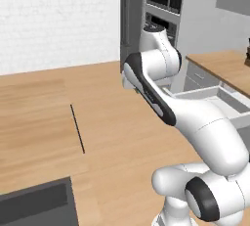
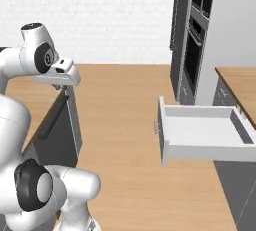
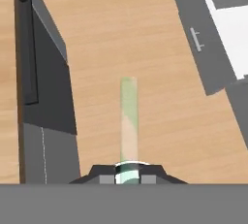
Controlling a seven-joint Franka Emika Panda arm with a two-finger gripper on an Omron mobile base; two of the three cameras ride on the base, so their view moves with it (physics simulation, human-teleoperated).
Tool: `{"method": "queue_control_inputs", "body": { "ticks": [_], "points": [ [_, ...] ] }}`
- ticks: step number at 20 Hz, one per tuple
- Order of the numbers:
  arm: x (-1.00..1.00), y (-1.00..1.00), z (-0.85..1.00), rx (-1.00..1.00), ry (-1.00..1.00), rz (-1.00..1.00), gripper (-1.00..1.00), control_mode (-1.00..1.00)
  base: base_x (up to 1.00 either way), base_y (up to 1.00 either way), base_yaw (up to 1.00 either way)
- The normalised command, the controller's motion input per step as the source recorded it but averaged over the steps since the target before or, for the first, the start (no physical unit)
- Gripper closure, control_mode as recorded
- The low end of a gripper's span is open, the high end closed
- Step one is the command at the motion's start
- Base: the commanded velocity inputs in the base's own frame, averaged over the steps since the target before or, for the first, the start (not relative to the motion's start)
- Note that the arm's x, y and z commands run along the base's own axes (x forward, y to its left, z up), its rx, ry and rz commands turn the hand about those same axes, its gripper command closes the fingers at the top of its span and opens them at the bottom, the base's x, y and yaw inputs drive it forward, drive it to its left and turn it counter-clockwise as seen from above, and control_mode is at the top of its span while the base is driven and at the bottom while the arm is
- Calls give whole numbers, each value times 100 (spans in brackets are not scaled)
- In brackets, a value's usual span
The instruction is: Take a straw from the drawer in front and place it inside the glass cup on the dining counter.
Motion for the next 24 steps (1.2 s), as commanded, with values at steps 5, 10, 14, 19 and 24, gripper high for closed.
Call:
{"method": "queue_control_inputs", "body": {
  "ticks": [5,10,14,19,24],
  "points": [
    [0,0,0,0,0,0,100,100,100,11,1],
    [0,0,0,0,0,0,100,100,100,0,0],
    [0,0,0,0,0,0,100,100,100,0,0],
    [0,0,0,0,0,0,100,100,100,0,0],
    [0,0,0,0,0,0,100,100,100,0,0]
  ]
}}
